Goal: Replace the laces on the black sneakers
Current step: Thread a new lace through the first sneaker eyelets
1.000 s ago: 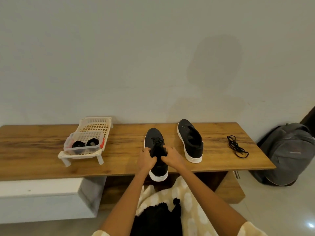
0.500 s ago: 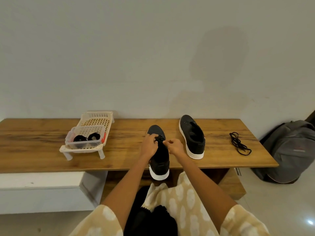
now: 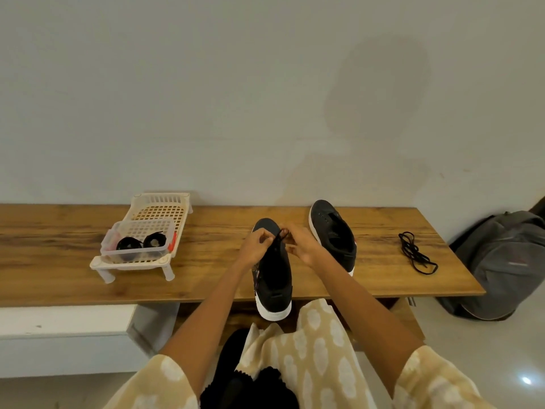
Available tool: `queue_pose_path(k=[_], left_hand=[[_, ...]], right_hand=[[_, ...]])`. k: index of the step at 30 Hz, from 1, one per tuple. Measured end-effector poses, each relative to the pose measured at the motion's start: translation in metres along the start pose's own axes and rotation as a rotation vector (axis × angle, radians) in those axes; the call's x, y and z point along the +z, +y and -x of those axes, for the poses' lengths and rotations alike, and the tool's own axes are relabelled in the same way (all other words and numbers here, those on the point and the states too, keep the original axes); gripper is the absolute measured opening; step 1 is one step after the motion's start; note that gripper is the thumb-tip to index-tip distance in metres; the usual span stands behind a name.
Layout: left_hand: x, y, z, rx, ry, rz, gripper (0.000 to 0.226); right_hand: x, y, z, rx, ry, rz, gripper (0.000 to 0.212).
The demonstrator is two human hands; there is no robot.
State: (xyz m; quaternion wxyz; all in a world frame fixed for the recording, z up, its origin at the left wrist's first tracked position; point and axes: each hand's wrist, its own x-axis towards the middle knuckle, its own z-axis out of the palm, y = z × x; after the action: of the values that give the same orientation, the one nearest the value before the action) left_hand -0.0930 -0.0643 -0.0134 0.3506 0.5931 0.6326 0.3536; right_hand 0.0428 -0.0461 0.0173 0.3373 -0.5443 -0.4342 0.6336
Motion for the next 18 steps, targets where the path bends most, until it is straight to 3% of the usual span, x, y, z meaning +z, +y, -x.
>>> queue_pose_path(k=[2,6,13,18], left_hand=[[-0.006,0.0,0.005,-0.021,-0.043,0.064,0.019],[-0.011,0.0,0.011,-0.031,-0.155,0.077,0.034],[-0.008,-0.006,0.014,-0.02,-0.153,0.098,0.024],[-0.005,-0.005,0.012,-0.01,-0.154,0.086,0.027]], right_hand=[[0.003,-0.011,-0.003,-0.006,0.007,-0.108,0.025],[0.003,-0.028,-0.004,-0.026,-0.077,-0.1,0.025],[-0.01,-0.044,0.009,-0.105,-0.014,-0.04,0.019],[-0.022,-0.077,0.012,-0.247,0.005,-0.247,0.018]])
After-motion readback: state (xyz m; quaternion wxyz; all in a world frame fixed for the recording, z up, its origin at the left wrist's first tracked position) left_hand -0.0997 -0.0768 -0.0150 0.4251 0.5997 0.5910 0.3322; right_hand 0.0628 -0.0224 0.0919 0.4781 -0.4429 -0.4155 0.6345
